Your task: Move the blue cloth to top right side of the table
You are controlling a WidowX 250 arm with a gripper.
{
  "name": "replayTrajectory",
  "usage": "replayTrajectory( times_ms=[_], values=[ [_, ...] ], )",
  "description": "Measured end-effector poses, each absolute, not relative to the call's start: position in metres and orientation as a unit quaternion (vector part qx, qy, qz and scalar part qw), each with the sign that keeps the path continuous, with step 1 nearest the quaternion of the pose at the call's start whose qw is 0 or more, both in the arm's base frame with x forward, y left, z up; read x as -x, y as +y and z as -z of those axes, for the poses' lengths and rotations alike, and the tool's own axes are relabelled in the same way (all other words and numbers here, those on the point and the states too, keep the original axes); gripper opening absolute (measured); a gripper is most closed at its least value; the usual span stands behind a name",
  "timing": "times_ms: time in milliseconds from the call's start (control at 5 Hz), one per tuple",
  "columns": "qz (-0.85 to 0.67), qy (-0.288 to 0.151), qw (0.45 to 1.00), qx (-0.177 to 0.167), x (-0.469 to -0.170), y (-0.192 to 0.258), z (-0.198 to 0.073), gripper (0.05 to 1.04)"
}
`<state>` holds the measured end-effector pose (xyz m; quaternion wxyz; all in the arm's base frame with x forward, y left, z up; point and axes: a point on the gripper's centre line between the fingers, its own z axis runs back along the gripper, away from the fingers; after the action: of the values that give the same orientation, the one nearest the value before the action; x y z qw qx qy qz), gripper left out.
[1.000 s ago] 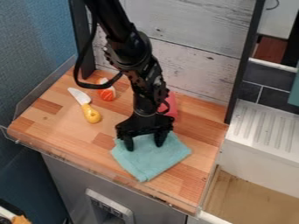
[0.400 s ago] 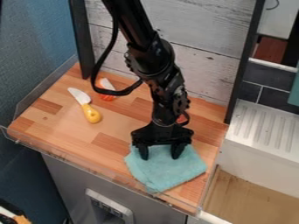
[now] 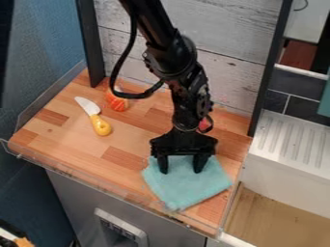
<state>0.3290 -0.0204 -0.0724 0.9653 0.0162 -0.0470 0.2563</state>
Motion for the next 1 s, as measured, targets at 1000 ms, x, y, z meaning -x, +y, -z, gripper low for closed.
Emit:
replayTrajectory(
  times_ms=[1000],
  values=[
    [-0.294,-0.073,0.953,0.01,-0.4,-0.019,0.067,1.0]
  ],
)
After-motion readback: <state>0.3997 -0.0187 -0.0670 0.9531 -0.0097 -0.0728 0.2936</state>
